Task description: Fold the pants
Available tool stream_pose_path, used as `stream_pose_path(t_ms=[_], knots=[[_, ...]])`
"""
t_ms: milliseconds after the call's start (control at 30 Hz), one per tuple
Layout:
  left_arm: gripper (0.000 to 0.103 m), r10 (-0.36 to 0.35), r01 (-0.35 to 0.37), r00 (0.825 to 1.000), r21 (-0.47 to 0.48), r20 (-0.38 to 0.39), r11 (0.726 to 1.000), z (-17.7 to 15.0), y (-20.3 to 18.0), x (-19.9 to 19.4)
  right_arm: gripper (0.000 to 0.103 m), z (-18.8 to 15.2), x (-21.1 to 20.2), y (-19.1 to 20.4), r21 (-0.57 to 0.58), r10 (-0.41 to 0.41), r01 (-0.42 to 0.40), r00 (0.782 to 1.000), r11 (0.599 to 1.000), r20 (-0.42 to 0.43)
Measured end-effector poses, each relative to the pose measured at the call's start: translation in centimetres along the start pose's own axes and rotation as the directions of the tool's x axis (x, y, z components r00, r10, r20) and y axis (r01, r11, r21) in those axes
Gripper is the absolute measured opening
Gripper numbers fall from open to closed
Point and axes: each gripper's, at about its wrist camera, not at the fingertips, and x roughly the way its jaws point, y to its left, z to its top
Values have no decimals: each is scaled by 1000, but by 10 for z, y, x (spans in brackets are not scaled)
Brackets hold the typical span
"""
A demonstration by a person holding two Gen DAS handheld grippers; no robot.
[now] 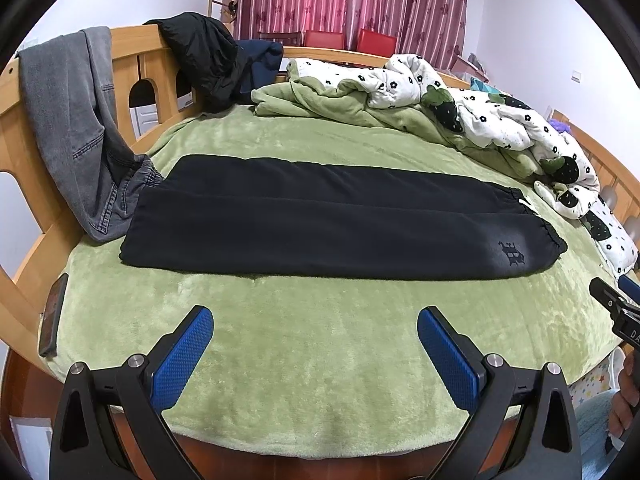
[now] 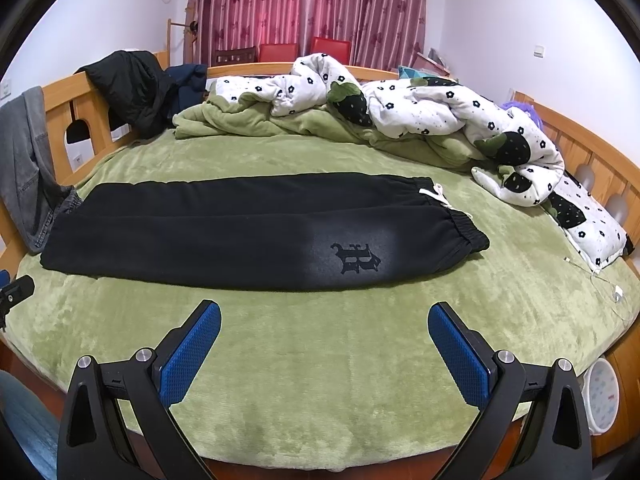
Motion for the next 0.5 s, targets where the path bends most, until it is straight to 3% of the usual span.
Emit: stream_pose_path(t_ms=[500], knots=[[102, -4, 4, 1000, 1, -1, 1000, -1, -1, 0, 102, 1, 0, 0, 1, 0, 0, 1000, 1000, 2]])
